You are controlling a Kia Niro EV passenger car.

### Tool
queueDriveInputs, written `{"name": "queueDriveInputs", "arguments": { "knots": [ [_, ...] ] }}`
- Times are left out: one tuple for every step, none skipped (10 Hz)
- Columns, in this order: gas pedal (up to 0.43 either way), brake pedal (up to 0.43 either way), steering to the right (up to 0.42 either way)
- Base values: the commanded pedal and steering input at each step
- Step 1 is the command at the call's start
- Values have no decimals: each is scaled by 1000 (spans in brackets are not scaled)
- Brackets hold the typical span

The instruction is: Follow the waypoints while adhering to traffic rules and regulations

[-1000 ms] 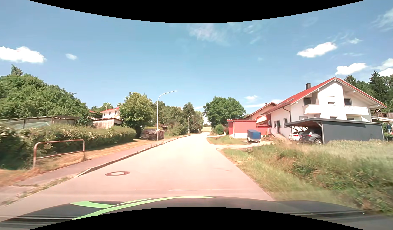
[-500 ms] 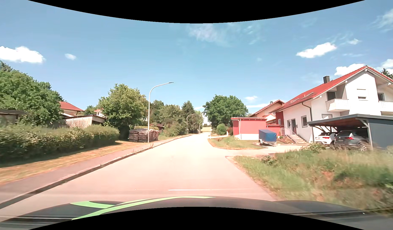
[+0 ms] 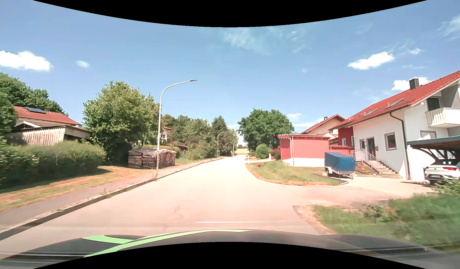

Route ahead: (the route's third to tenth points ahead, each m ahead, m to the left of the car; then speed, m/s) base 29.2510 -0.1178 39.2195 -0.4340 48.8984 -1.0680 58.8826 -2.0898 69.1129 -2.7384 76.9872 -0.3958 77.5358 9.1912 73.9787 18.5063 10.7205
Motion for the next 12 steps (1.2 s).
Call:
{"name": "queueDriveInputs", "arguments": {
  "knots": [
    [209,0,1],
    [220,0,1],
    [220,0,1],
    [220,0,1],
    [220,0,2],
    [220,0,4],
    [220,0,5],
    [220,0,5],
    [220,0,6],
    [220,0,8],
    [220,0,9],
    [220,0,9]
  ]
}}
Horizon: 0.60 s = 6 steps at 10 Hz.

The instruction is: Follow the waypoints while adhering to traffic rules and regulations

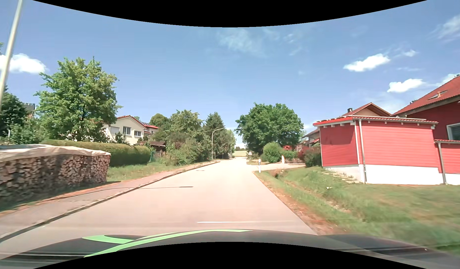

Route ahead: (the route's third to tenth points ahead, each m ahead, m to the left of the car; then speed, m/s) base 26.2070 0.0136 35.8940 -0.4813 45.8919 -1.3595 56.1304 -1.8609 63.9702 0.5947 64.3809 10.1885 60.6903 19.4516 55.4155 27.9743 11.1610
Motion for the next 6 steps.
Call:
{"name": "queueDriveInputs", "arguments": {
  "knots": [
    [220,0,9],
    [220,0,9],
    [220,0,9],
    [220,0,9],
    [220,0,9],
    [220,0,10]
  ]
}}
